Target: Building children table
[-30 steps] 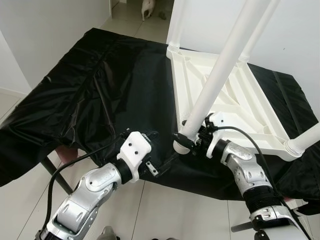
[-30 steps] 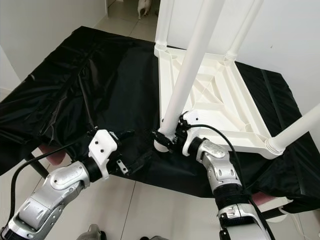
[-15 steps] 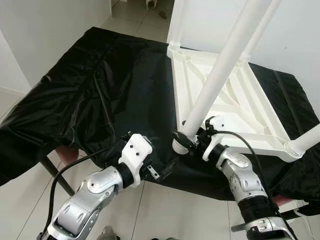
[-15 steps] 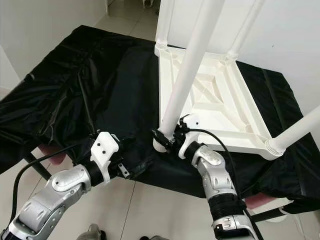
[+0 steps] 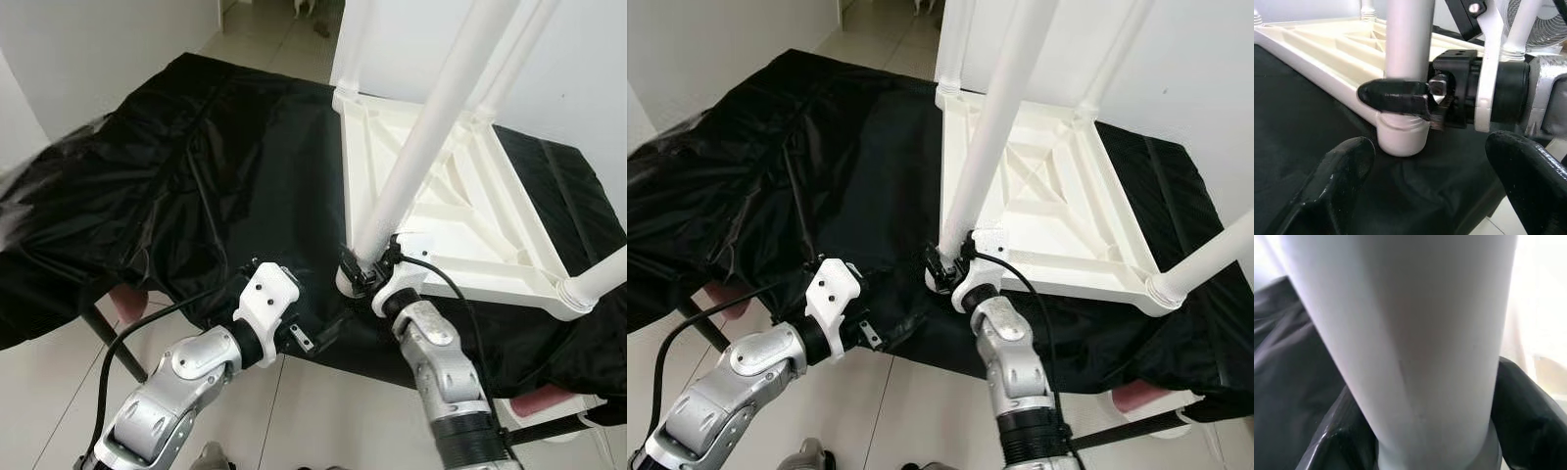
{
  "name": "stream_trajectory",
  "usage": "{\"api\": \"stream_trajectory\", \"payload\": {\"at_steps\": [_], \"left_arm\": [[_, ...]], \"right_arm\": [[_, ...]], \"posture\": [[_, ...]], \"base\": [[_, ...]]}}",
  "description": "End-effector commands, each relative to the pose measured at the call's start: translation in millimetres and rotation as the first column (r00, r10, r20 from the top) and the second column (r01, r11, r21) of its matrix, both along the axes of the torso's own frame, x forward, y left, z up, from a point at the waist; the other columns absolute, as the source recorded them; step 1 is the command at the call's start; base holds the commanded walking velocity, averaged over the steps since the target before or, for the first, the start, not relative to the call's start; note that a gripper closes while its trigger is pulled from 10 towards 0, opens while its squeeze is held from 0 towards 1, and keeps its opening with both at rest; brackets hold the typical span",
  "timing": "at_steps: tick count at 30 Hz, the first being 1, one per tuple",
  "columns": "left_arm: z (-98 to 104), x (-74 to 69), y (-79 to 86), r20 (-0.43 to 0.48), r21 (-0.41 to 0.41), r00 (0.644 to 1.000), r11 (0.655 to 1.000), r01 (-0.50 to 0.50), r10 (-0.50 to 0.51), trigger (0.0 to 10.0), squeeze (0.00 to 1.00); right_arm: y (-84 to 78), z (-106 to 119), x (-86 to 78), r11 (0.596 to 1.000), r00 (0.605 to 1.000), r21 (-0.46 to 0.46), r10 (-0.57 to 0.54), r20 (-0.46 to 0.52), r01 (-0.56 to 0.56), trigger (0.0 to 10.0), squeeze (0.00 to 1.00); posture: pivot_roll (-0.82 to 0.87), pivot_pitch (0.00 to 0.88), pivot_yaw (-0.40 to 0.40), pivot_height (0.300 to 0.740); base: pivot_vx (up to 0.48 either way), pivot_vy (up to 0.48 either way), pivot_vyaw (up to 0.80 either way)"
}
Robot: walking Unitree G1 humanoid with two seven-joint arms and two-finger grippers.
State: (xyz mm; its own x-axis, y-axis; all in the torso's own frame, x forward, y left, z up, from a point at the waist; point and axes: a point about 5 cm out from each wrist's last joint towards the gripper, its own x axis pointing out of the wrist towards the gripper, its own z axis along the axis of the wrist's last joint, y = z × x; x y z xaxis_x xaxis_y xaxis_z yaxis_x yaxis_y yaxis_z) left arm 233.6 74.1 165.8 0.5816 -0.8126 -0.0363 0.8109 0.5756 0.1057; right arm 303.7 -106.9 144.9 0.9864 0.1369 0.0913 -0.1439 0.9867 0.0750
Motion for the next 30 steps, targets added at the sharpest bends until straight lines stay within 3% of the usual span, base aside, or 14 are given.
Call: {"api": "stream_trajectory", "payload": {"at_steps": [1,8,9,10,11,17,18,20,23,26,30], "left_arm": [[2,-2.7,-3.2,-0.002,-0.006,1.0,1.0,0.023,-0.023,10.0,0.0],[2,-3.3,-3.1,0.0,-0.006,1.0,1.0,0.021,-0.021,10.0,0.0],[2,-2.9,-3.5,0.0,-0.007,1.0,1.0,0.021,-0.021,10.0,0.0],[2,-2.9,-3.5,0.0,-0.007,1.0,1.0,0.021,-0.021,10.0,0.0],[2,-1.8,-4.0,0.003,-0.008,1.0,1.0,0.02,-0.02,10.0,0.0],[2,-0.9,-4.1,0.006,-0.009,1.0,1.0,0.019,-0.019,10.0,0.0],[3,-0.3,-4.1,0.008,-0.01,1.0,1.0,0.018,-0.018,10.0,0.0],[3,0.4,-4.1,0.011,-0.011,1.0,1.0,0.016,-0.016,10.0,0.0],[3,0.8,-4.2,0.011,-0.012,1.0,1.0,0.016,-0.016,10.0,0.0],[3,0.8,-4.1,0.012,-0.009,1.0,1.0,0.019,-0.019,10.0,0.0],[4,2.1,-3.1,0.011,-0.012,1.0,1.0,0.018,-0.018,10.0,0.0]], "right_arm": [[-25.5,-11,-3.1,0.975,0.975,-0.069,-0.216,-0.054,0.212,10.0,0.0],[-22.2,-7,-6.0,0.98,0.981,-0.056,-0.192,-0.038,0.19,10.0,0.0],[-20.5,-5,-6.3,0.986,0.986,-0.031,-0.166,-0.036,0.165,10.0,1.0],[-20.5,-5,-6.3,0.986,0.986,-0.031,-0.166,-0.036,0.165,10.0,1.0],[-16.7,0,-5.5,0.997,0.997,0.005,-0.079,-0.011,0.079,10.0,1.0],[-14.7,9,-3.0,0.999,0.999,0.005,0.041,0.034,-0.042,10.0,1.0],[-16.1,12,-1.6,0.994,0.993,-0.002,0.113,0.039,-0.113,10.0,0.0],[-24.7,18,3.1,0.962,0.961,-0.045,0.27,0.057,-0.268,10.0,0.0],[-28.3,20,5.0,0.95,0.949,-0.066,0.31,0.063,-0.306,10.0,0.0],[-34.3,22,10.7,0.885,0.889,-0.146,0.453,0.061,-0.441,10.0,0.0],[-37.6,17,22.6,0.827,0.84,-0.184,0.542,0.012,-0.531,10.0,0.0]], "posture": [[0.14,0.126,-0.142,0.74],[0.14,0.12,-0.146,0.74],[0.14,0.114,-0.149,0.74],[0.14,0.114,-0.149,0.74],[0.14,0.11,-0.15,0.74],[0.14,0.106,-0.151,0.74],[0.14,0.099,-0.152,0.74],[0.14,0.094,-0.152,0.74],[0.14,0.092,-0.152,0.74],[0.15,0.083,-0.148,0.74],[0.16,0.079,-0.147,0.74]], "base": [[0.0,0.0,0.0],[0.0,0.0,0.0],[0.0,0.0,0.0],[0.0,0.0,0.0],[0.0,0.0,0.0],[0.0,0.0,0.0],[0.0,0.0,0.0],[0.0,0.0,0.0],[0.0,0.0,0.0],[0.0,0.0,0.0],[0.0,0.0,0.0]]}}
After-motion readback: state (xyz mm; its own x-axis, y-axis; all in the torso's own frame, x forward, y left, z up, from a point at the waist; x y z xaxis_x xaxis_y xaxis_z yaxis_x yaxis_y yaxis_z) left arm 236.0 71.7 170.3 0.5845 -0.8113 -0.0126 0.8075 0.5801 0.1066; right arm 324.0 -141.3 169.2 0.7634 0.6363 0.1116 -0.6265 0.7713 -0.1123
